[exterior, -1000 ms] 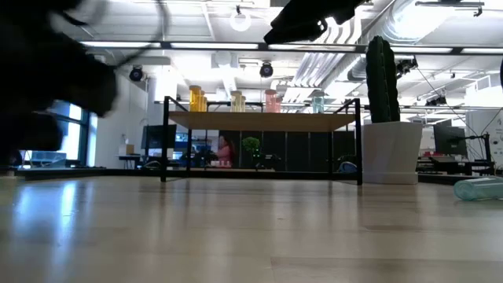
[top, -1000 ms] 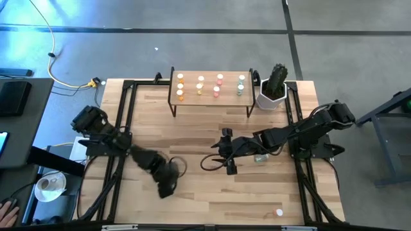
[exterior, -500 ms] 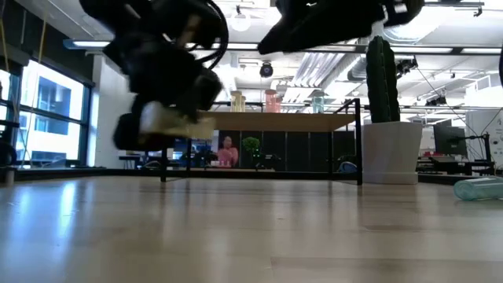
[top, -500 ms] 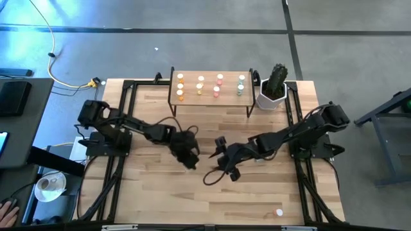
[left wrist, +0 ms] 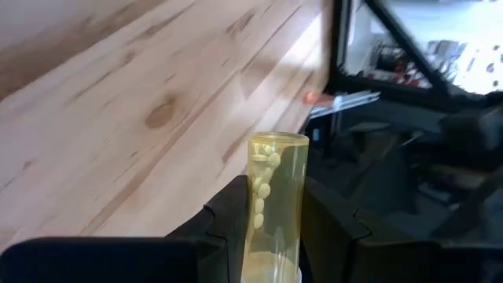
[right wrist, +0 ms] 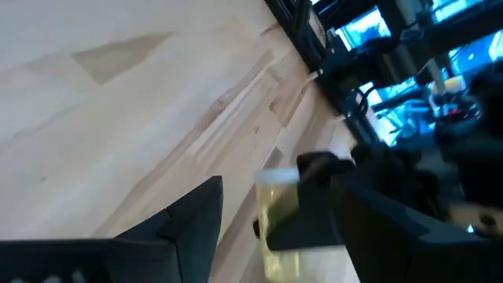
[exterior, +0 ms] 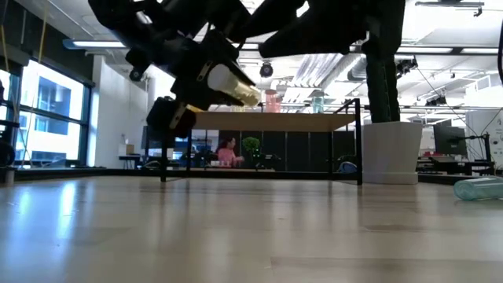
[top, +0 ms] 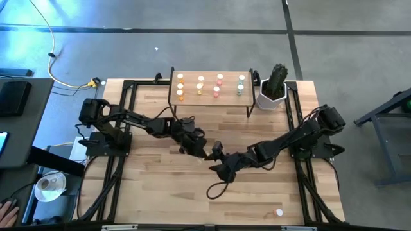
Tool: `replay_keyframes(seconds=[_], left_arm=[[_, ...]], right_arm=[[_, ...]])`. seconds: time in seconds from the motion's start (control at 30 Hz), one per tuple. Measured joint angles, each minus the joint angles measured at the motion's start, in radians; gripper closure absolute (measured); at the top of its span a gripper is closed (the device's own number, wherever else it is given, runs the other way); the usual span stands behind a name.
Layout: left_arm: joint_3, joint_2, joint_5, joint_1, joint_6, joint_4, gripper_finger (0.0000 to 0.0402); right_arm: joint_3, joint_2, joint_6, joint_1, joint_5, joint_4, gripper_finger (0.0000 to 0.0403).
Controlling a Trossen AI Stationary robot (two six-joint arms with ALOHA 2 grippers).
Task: Pick and place medicine bottles onto shelf by color
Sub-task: Put the yellow pill bottle on the shelf aligned with the other yellow pill bottles
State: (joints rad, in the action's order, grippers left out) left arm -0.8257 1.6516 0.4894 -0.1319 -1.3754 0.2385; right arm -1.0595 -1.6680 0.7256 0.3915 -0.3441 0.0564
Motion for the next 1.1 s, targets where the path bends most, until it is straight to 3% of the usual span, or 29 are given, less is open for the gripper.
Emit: replay_keyframes(seconds=[0.3, 0.57, 0.8, 1.1], left_arm=[[0.000, 0.000, -0.013, -0.041, -0.082, 0.144, 0.0312], [0.000, 0.000, -0.064, -0.047, -0.114, 0.237, 0.0312], [-0.001, -0.001, -0.069, -0.047, -0.129, 0.239, 0.0312], [-0.001, -0.001, -0.082, -0.047, -0.159, 0.239, 0.0312]], right_arm=[[0.000, 0.000, 0.200, 0.017, -0.059, 0.017, 0.0175], [0.000, -0.001, 0.375, 0.014, -0.214, 0.027, 0.0175], [0.000, -0.001, 0.419, 0.013, -0.270, 0.030, 0.0179], [0.000, -0.001, 0.416, -0.007, -0.273, 0.030, 0.0227]])
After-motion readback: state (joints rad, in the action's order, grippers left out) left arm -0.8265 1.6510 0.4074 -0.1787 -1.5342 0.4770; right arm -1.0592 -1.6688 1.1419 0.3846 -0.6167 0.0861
